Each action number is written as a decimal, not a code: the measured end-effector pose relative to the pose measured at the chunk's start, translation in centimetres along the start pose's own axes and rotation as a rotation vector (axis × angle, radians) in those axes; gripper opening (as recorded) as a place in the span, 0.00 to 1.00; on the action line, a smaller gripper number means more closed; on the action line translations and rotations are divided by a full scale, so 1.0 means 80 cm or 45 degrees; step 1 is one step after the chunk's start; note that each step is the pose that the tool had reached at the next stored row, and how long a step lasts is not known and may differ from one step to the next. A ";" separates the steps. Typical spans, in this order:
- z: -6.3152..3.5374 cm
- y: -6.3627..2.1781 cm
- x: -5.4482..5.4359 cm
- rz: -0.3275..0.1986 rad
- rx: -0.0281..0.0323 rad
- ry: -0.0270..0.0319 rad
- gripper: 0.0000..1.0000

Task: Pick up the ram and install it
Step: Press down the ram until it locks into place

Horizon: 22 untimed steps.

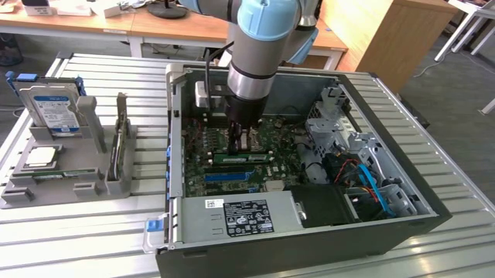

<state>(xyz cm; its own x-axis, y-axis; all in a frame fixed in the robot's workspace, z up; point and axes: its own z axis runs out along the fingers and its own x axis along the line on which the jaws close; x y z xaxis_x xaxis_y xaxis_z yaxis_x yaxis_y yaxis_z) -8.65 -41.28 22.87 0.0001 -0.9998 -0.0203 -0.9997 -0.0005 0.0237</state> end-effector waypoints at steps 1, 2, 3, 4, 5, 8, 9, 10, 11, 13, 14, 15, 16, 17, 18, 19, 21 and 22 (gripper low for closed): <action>0.001 0.000 0.000 0.000 0.0000 0.0001 0.11; 0.001 0.000 0.000 0.000 -0.0003 0.0004 0.11; 0.002 0.000 0.000 0.000 -0.0003 0.0005 0.11; 0.002 0.000 0.000 0.000 -0.0004 0.0007 0.11; 0.002 0.000 0.000 0.000 -0.0004 0.0007 0.11; 0.002 0.000 0.000 0.000 -0.0003 0.0005 0.11; 0.002 0.000 0.000 0.000 -0.0003 0.0005 0.11; 0.003 0.000 0.000 0.000 -0.0003 0.0003 0.11; 0.003 0.000 0.000 0.000 -0.0002 0.0003 0.11; 0.004 0.000 0.000 0.000 -0.0003 0.0006 0.11; 0.005 0.000 0.000 0.000 -0.0003 0.0007 0.11; 0.005 0.000 0.000 0.000 -0.0005 0.0009 0.11; 0.005 0.000 0.000 0.000 -0.0004 0.0010 0.11; 0.005 0.000 0.000 0.000 -0.0004 0.0009 0.11; 0.005 0.000 0.000 0.000 -0.0003 0.0007 0.11; 0.005 0.000 0.000 0.000 -0.0003 0.0006 0.11; 0.006 0.000 0.000 0.000 -0.0003 0.0005 0.11; 0.006 0.000 0.000 0.000 -0.0002 0.0005 0.11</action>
<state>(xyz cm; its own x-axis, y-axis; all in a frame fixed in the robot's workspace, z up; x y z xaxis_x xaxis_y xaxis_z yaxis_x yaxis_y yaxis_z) -8.65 -41.29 22.40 0.0001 -0.9998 -0.0199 -0.9997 -0.0005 0.0239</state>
